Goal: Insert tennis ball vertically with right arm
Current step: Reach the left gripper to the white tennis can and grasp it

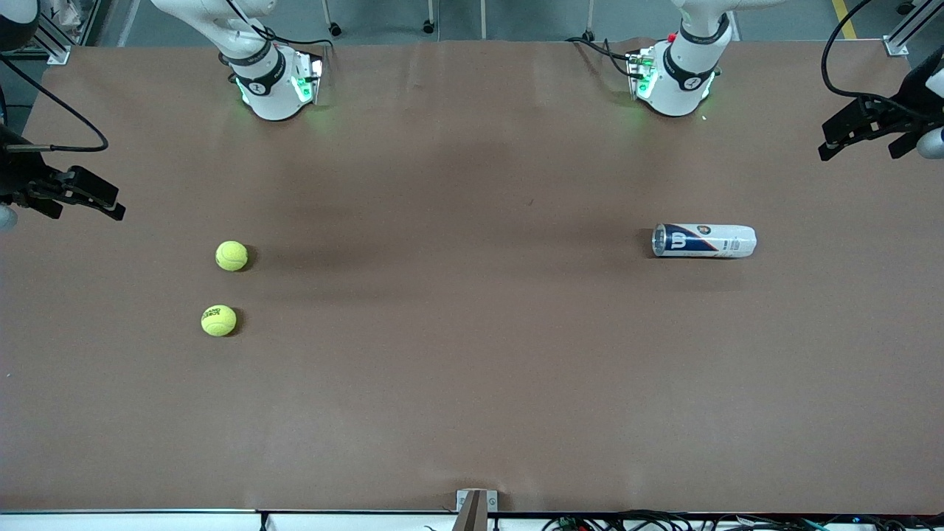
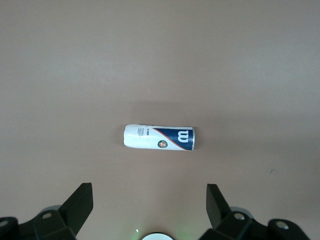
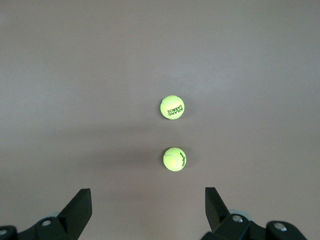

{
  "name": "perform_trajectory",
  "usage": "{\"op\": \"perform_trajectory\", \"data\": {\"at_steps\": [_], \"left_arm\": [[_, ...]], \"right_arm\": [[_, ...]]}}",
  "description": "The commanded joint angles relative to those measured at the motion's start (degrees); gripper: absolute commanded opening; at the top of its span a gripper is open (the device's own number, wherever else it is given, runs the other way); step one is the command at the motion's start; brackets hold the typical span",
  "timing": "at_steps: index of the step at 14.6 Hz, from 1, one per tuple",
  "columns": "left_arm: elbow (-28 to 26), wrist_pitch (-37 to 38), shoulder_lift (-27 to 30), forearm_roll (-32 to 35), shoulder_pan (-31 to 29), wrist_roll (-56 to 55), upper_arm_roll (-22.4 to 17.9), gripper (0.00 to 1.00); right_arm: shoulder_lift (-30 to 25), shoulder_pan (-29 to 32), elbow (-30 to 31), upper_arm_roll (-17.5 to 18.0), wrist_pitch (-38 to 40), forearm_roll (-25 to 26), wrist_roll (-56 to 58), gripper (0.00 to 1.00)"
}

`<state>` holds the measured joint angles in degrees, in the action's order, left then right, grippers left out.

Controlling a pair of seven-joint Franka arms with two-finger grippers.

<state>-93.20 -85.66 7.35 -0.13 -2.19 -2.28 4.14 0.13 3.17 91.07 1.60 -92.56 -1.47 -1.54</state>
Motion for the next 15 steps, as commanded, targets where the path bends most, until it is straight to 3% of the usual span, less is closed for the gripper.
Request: {"op": "perform_trajectory", "data": {"at_steps": [1, 8, 10, 15], "left_arm": [[0.03, 0.40, 0.29, -0.75, -0.18, -0.18, 0.07, 1.00], [-0.66, 0.40, -2.34, -0.05, -0.09, -1.05, 0.16, 1.00], [-3.64, -1.08, -2.26, 0.13, -0.62, -1.75, 0.08, 1.00], [-13.48, -10.30, -1.91, 0.57, -1.49, -18.95, 0.07, 1.00]], "right_arm": [[0.05, 0.00, -0.46, -0.11, 0.36, -0.38, 0.75, 1.00], [0.05, 0.08, -0.46, -0.11, 0.27, -0.29, 0.84, 1.00], [0.13, 0.08, -0.37, -0.11, 0.45, -0.29, 0.75, 1.00], [0.66, 0.70, -0.02, -0.20, 0.45, -0.29, 0.93, 1.00]]}}
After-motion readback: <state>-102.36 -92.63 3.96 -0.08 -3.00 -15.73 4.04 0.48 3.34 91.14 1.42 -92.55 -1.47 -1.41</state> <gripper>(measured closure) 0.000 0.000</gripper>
